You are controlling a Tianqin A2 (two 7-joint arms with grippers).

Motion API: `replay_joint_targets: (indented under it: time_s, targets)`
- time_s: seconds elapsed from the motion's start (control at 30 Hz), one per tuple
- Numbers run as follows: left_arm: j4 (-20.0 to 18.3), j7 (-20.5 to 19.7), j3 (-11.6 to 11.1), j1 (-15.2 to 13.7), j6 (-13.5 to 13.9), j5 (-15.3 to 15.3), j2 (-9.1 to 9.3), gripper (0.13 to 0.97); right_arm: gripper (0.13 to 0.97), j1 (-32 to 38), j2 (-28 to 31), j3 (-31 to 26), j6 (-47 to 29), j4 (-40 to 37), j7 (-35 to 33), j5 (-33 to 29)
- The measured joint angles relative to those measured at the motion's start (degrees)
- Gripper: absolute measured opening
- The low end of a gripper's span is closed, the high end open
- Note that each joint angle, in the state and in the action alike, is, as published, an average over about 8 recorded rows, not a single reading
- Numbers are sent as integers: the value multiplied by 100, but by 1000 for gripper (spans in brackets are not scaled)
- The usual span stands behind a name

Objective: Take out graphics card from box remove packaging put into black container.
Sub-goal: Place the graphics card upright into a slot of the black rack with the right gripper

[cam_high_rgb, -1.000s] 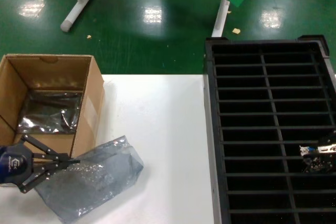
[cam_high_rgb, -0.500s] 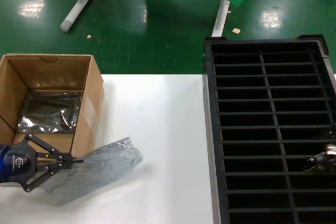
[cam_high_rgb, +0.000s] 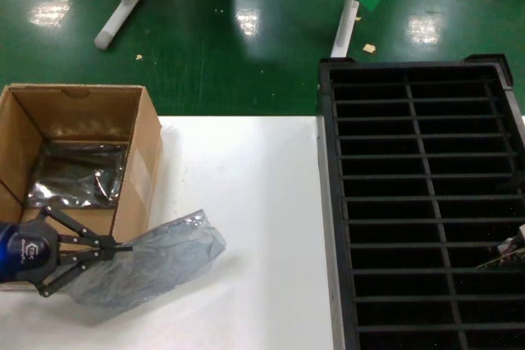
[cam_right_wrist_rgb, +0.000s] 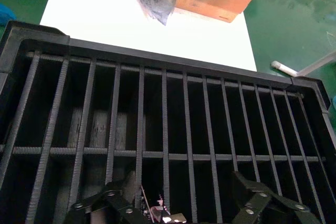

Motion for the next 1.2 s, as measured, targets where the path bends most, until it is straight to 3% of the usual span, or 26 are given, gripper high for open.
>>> replay_joint_targets:
  time_s: [0.23, 0.63, 0.97, 1.2]
  targets:
    - [-4, -4, 0, 8, 0, -23, 8, 142, 694, 45, 16, 0, 0, -105, -76, -34]
    - [24, 11, -2, 30, 0, -29, 5, 142, 758, 178, -108, -96, 9, -460, -232, -170]
    - [60, 49, -2, 152, 0, -47, -18, 142, 680, 226, -138, -179, -35, -804, -325, -277]
    - [66, 64, -4, 200, 0, -62, -31, 142, 550, 144, -60, -153, -31, -799, -304, -281]
